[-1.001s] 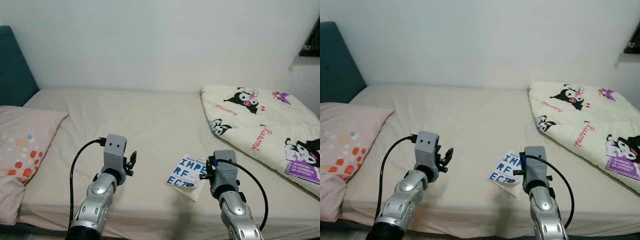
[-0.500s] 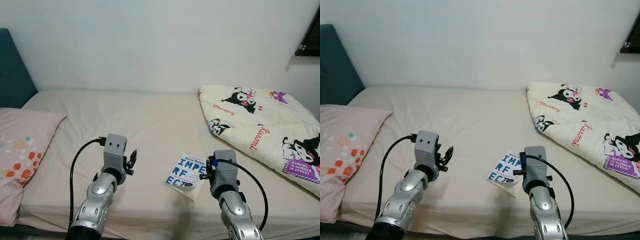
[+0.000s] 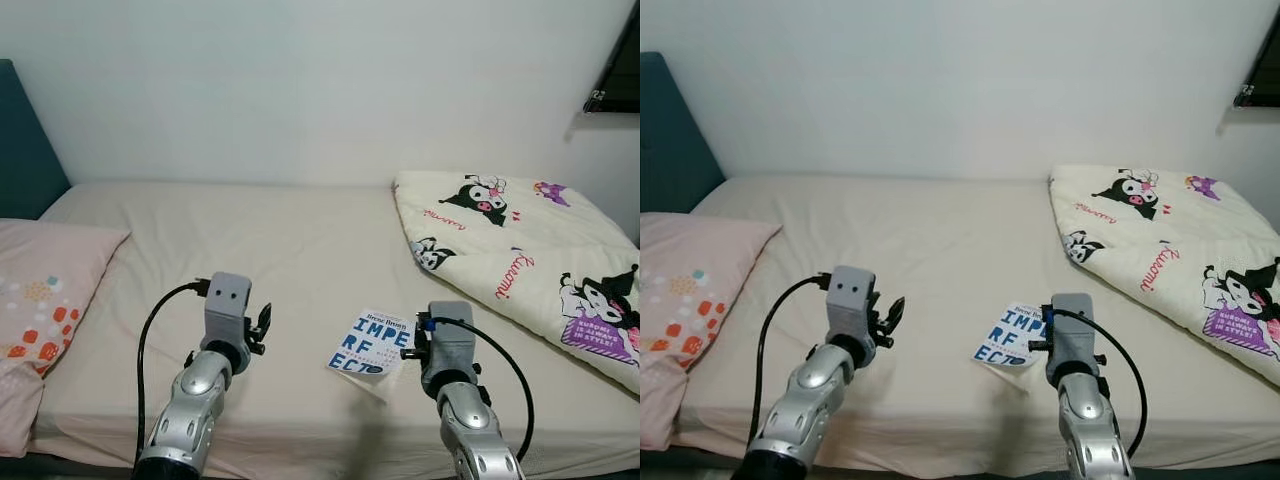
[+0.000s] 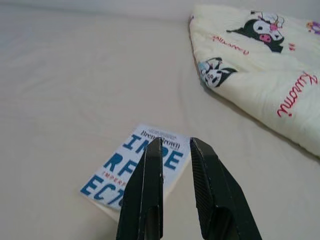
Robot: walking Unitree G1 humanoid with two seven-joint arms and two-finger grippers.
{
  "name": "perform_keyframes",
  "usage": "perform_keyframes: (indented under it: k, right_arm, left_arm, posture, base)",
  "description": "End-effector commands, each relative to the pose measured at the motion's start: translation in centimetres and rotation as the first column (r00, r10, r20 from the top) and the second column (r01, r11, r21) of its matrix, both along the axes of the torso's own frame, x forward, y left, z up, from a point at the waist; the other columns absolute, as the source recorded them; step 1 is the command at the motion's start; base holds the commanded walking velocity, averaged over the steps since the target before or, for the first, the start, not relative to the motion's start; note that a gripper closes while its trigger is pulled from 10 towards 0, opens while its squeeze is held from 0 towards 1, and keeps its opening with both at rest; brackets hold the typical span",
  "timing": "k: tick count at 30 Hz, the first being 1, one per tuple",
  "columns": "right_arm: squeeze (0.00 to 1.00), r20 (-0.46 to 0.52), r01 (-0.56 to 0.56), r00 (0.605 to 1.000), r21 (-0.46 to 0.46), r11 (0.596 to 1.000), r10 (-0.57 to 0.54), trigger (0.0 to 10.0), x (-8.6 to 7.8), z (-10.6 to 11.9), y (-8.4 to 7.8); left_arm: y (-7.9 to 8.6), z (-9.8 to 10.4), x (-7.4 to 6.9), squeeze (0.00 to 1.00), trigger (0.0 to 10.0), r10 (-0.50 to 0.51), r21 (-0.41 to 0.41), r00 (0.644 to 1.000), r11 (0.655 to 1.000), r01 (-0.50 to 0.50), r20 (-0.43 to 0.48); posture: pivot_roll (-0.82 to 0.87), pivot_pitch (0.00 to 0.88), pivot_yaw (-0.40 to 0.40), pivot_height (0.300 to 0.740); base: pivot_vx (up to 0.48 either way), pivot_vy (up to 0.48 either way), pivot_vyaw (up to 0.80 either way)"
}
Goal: Clean up the room
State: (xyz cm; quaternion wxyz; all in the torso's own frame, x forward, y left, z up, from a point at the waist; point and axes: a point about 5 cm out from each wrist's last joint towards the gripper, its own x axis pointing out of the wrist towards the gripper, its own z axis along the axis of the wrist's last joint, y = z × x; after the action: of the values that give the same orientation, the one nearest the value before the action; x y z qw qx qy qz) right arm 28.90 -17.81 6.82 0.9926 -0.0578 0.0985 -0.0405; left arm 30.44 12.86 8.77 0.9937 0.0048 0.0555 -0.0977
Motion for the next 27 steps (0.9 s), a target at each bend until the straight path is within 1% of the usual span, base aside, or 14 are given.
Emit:
perform_keyframes:
  k: [1, 6, 8, 10, 17, 27]
  right_arm:
    - [0.0, -0.014, 0.008, 1.0, 0.004, 1.0, -0.007, 10.0, 0.04, -0.38, -0.14]
    - [0.0, -0.013, 0.007, 1.0, 0.014, 1.0, -0.006, 10.0, 0.67, -0.2, -0.22]
    - [0.0, -0.01, 0.007, 1.0, 0.02, 1.0, -0.006, 10.0, 0.95, -0.03, -0.23]
    - [0.0, -0.01, 0.007, 1.0, 0.02, 1.0, -0.006, 10.0, 0.95, -0.03, -0.23]
    - [0.0, -0.011, 0.007, 1.0, 0.03, 1.0, -0.007, 10.0, 0.97, -0.1, -0.14]
    - [0.0, -0.012, 0.013, 1.0, 0.041, 0.999, -0.013, 10.0, 0.88, -0.29, -0.16]
  left_arm:
    - [0.28, -0.64, -0.26, 0.0, 10.0, 0.015, -0.003, 1.0, 1.0, -0.015, -0.021]
    - [0.35, -0.69, -0.37, 0.0, 10.0, 0.019, 0.0, 1.0, 1.0, -0.019, -0.022]
    - [0.46, -0.72, -0.48, 0.0, 10.0, 0.022, 0.002, 1.0, 1.0, -0.022, -0.022]
    - [0.46, -0.72, -0.48, 0.0, 10.0, 0.022, 0.002, 1.0, 1.0, -0.022, -0.022]
    - [0.48, -0.75, -0.57, 0.0, 10.0, 0.02, 0.004, 1.0, 1.0, -0.02, -0.023]
    - [0.22, -0.58, -0.46, 0.0, 10.0, 0.006, 0.006, 1.0, 1.0, -0.006, -0.02]
  posture:
    - [-0.01, 0.011, -0.025, 0.705]
    - [-0.01, 0.013, -0.026, 0.69]
    - [-0.01, 0.024, -0.033, 0.675]
    - [-0.01, 0.024, -0.033, 0.675]
    - [-0.01, 0.025, -0.026, 0.65]
    - [0.0, 0.03, -0.02, 0.63]
  base:
    - [0.0, 0.0, 0.0]
    - [0.0, 0.0, 0.0]
    - [0.0, 0.0, 0.0]
    - [0.0, 0.0, 0.0]
    - [0.0, 0.0, 0.0]
    - [0.0, 0.0, 0.0]
